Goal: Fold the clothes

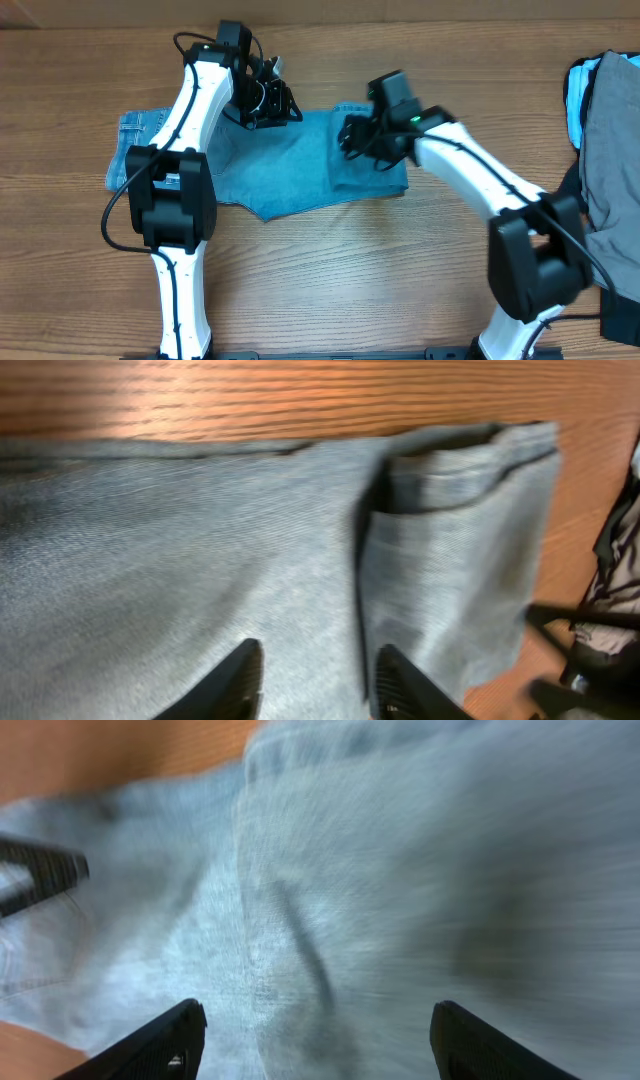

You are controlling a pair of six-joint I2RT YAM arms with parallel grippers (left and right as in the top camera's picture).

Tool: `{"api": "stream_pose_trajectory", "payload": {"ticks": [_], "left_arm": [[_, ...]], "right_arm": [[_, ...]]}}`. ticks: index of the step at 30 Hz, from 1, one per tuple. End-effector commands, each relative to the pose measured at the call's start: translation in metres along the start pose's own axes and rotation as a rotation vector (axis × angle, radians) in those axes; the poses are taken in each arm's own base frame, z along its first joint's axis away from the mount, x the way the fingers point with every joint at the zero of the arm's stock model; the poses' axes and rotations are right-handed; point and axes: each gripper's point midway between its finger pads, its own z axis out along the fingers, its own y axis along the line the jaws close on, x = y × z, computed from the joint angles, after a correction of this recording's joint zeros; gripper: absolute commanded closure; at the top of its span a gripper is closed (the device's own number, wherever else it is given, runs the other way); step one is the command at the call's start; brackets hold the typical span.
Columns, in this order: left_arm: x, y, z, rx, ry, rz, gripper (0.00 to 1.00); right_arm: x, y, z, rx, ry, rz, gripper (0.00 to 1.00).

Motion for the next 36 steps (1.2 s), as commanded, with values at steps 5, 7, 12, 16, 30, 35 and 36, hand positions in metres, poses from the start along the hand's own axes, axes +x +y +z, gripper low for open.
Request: {"api": "stream_pose_trajectory", "payload": {"ticks": [5, 7, 12, 16, 30, 35, 36], "left_arm": [[0.024, -0.060, 0.021, 0.005, 0.047, 0.161, 0.84], [0.032, -0.075, 0.030, 0.009, 0.064, 0.203, 0.92], [0.050, -0.103, 0.054, -0.036, 0.084, 0.262, 0.96], [0.059, -0.115, 0.062, -0.037, 0.101, 0.293, 0.96], [0.089, -0.056, 0.105, -0.166, 0.223, 0.220, 0.96], [0.104, -0.028, 0.122, -0.190, 0.253, 0.193, 0.94], [0.105, -0.024, 0.123, -0.196, 0.252, 0.190, 0.94]], "right_arm": [[-0.074, -0.033, -0.083, -0.013, -0.208, 0.049, 0.75], [-0.078, -0.049, -0.081, -0.002, -0.202, 0.083, 0.93], [-0.075, -0.053, -0.055, -0.082, -0.123, 0.077, 0.96], [-0.067, -0.056, -0.024, -0.119, -0.056, 0.073, 0.96], [-0.046, -0.077, 0.051, -0.207, 0.085, 0.130, 0.96], [-0.051, -0.097, 0.054, -0.107, 0.049, 0.144, 0.96], [-0.051, -0.097, 0.054, -0.107, 0.049, 0.145, 0.96]]}}
